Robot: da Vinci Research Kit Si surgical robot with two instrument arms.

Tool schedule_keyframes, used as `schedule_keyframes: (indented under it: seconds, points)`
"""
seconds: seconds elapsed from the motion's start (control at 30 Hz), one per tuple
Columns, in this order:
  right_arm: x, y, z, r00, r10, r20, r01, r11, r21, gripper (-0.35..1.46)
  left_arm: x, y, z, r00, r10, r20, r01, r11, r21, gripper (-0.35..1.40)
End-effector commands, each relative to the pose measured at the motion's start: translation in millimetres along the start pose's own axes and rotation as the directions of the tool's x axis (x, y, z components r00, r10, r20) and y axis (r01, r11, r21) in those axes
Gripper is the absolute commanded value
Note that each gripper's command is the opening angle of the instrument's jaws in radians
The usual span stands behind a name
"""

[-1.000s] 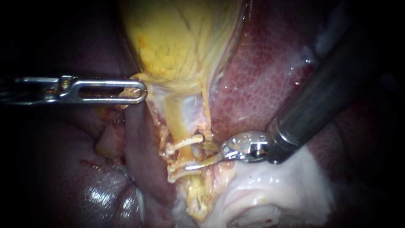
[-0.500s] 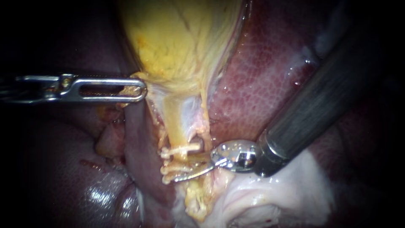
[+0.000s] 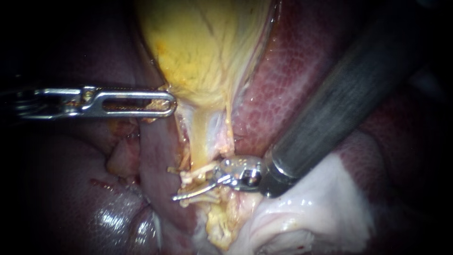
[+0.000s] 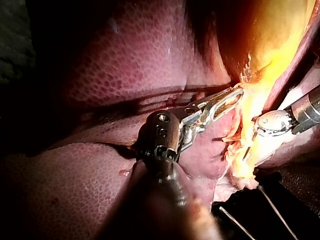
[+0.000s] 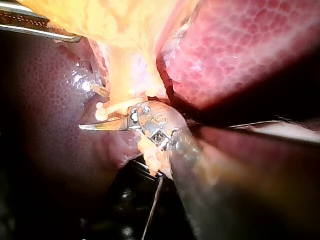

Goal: Go to the cutting position left tube

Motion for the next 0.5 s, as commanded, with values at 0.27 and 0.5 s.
schedule_keyframes:
  seconds: [0.27,0.5]
  points:
    - [-0.1,0.1,-0.1,1.0,0.004,0.003,-0.004,1.0,0.006,1.4,0.0,0.0,0.0,1.0,0.0,-0.001,0.0,1.0,-0.001,-0.35]
    - [-1.3,0.3,-0.3,1.0,0.015,0.008,-0.015,1.0,0.01,1.43,-0.1,0.1,0.0,1.0,0.0,-0.001,0.0,1.0,0.0,-0.35]
